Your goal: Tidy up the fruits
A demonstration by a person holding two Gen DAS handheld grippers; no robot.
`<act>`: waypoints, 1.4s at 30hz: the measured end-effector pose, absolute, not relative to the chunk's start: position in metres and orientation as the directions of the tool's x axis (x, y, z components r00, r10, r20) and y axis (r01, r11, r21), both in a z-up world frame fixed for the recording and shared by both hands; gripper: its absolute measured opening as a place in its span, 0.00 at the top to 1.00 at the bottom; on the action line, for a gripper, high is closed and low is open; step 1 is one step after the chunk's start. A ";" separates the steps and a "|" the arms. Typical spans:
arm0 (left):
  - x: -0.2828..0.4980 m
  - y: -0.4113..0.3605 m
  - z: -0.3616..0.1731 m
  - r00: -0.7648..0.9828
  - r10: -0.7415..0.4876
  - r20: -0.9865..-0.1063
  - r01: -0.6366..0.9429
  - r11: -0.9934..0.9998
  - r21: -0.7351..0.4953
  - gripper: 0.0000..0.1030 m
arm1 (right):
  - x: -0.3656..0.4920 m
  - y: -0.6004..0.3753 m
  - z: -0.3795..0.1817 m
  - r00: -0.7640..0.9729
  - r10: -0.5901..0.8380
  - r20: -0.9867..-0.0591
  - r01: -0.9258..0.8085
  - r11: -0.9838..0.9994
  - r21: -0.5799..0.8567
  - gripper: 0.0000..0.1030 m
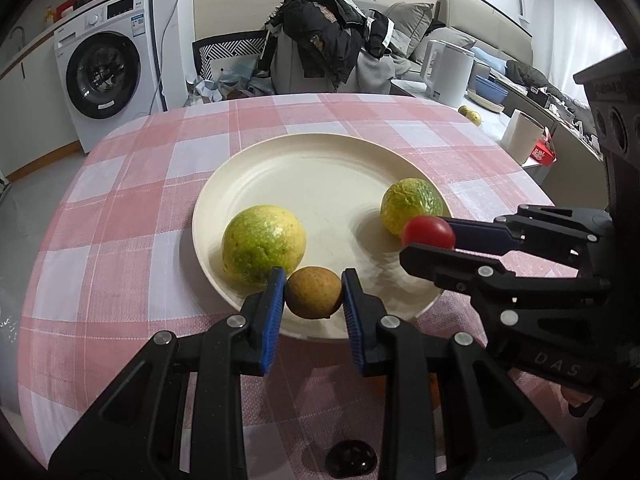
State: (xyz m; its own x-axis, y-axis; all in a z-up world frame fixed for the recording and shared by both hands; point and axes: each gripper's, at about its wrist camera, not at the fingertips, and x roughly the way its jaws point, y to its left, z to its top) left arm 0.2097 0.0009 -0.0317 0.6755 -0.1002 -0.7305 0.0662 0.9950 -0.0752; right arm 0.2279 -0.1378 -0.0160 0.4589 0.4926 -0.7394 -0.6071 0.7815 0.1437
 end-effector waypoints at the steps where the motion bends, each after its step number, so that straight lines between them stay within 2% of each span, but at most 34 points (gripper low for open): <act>1: 0.210 0.000 -0.032 0.676 -0.100 -0.730 0.069 0.995 -0.073 0.75 | 0.229 -0.138 -0.016 0.464 0.488 -0.739 -0.605 0.784 0.139 0.73; 12: 0.216 -0.004 -0.036 0.682 -0.075 -0.728 0.053 0.997 -0.054 0.75 | 0.235 -0.145 -0.019 0.483 0.458 -0.746 -0.574 0.809 0.125 0.73; 15: 0.214 -0.003 -0.033 0.692 -0.071 -0.719 0.051 0.997 -0.050 0.75 | 0.232 -0.148 -0.015 0.504 0.450 -0.738 -0.570 0.815 0.107 0.69; 16: 0.213 -0.003 -0.032 0.693 -0.069 -0.717 0.049 0.998 -0.048 0.74 | 0.230 -0.150 -0.013 0.510 0.449 -0.733 -0.570 0.815 0.103 0.65; 18: 0.210 -0.002 -0.030 0.697 -0.066 -0.714 0.047 0.998 -0.046 0.68 | 0.226 -0.154 -0.009 0.524 0.449 -0.723 -0.566 0.818 0.098 0.54; 20: 0.205 -0.002 -0.027 0.701 -0.071 -0.710 0.049 0.997 -0.052 0.49 | 0.221 -0.157 -0.005 0.537 0.450 -0.713 -0.567 0.819 0.090 0.50; 21: 0.201 -0.002 -0.025 0.702 -0.069 -0.709 0.046 0.998 -0.052 0.42 | 0.219 -0.159 -0.003 0.540 0.449 -0.712 -0.567 0.819 0.087 0.49; 22: 0.197 -0.001 -0.023 0.707 -0.066 -0.704 0.040 0.998 -0.053 0.31 | 0.216 -0.161 -0.002 0.544 0.447 -0.710 -0.564 0.822 0.085 0.44; 23: 0.192 0.001 -0.020 0.720 -0.055 -0.692 0.029 0.998 -0.050 0.23 | 0.214 -0.164 0.000 0.550 0.447 -0.706 -0.558 0.825 0.087 0.31; 25: 0.181 0.003 -0.015 0.737 -0.056 -0.674 0.028 0.998 -0.053 0.19 | 0.208 -0.172 0.004 0.563 0.458 -0.687 -0.551 0.828 0.101 0.15; 27: 0.172 0.005 -0.011 0.746 -0.055 -0.664 0.030 0.998 -0.049 0.18 | 0.204 -0.179 0.007 0.568 0.465 -0.679 -0.544 0.831 0.114 0.12; 31: 0.152 0.007 -0.004 0.772 -0.023 -0.636 0.011 1.000 -0.022 0.01 | 0.200 -0.191 0.012 0.567 0.484 -0.667 -0.527 0.835 0.159 0.00; 42: 0.113 0.007 0.005 0.798 -0.008 -0.602 0.007 1.000 -0.003 0.01 | 0.183 -0.208 0.010 0.576 0.466 -0.672 -0.502 0.850 0.159 0.00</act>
